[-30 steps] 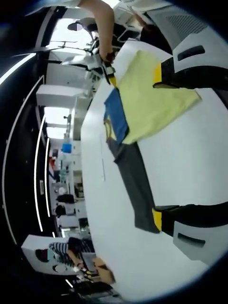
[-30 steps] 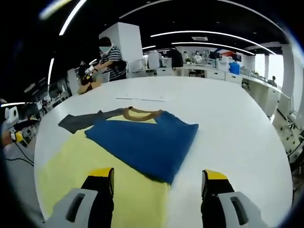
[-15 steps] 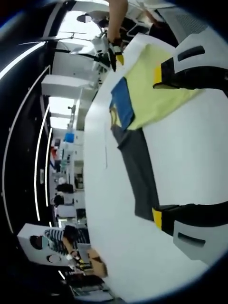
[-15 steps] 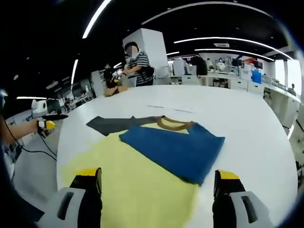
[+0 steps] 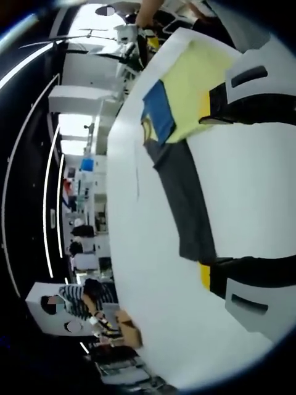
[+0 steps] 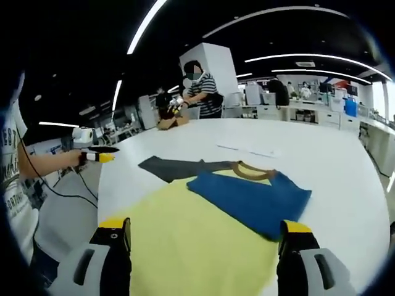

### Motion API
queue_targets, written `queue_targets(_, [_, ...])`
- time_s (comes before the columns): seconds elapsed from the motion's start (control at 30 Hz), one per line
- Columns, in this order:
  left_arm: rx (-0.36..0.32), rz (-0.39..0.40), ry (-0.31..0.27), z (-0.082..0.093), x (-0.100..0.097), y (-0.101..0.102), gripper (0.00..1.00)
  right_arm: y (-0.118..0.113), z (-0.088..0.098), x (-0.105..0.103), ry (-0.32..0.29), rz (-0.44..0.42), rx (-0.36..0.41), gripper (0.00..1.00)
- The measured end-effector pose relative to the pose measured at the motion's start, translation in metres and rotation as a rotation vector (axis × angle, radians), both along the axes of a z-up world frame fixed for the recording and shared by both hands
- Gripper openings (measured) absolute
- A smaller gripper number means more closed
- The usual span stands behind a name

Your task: Fold the garment on the visible template until the final outline fits inside the template.

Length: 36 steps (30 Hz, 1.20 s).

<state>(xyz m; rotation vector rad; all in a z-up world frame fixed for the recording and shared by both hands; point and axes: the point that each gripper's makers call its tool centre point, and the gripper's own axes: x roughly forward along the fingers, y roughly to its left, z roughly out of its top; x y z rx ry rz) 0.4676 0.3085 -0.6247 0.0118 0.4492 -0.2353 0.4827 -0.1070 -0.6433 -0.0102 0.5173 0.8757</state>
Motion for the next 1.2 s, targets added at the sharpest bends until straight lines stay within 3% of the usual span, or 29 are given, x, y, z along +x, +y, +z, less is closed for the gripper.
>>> queue_targets(0.23, [0.005,0.034,0.005,-0.003,0.019,0.016,0.78,0.003,0.004,-0.015,0.006,0.010,0.016,0.99])
queue_targets(0.4, [0.064,0.044,0.030,-0.015,0.032,0.031,0.74,0.003,0.010,-0.021,0.000,0.011,0.030,0.99])
queue_targets(0.63, [0.032,0.082,0.039,-0.029,0.051,0.051,0.66,-0.001,0.011,-0.022,-0.003,0.006,0.035,0.99])
queue_targets(0.87, [0.046,0.118,0.048,-0.041,0.066,0.068,0.59,-0.001,0.011,-0.024,0.001,0.008,0.033,0.99])
queue_targets(1.03, [0.055,0.147,0.049,-0.052,0.079,0.085,0.42,0.001,0.008,-0.028,0.027,0.013,0.039,0.99])
queue_targets(1.1, [0.043,0.161,0.058,-0.057,0.084,0.092,0.41,0.001,0.008,-0.029,0.024,0.018,0.035,0.99])
queue_targets(1.2, [0.077,0.173,0.091,-0.065,0.085,0.099,0.39,0.003,0.011,-0.029,0.022,0.019,0.049,0.99])
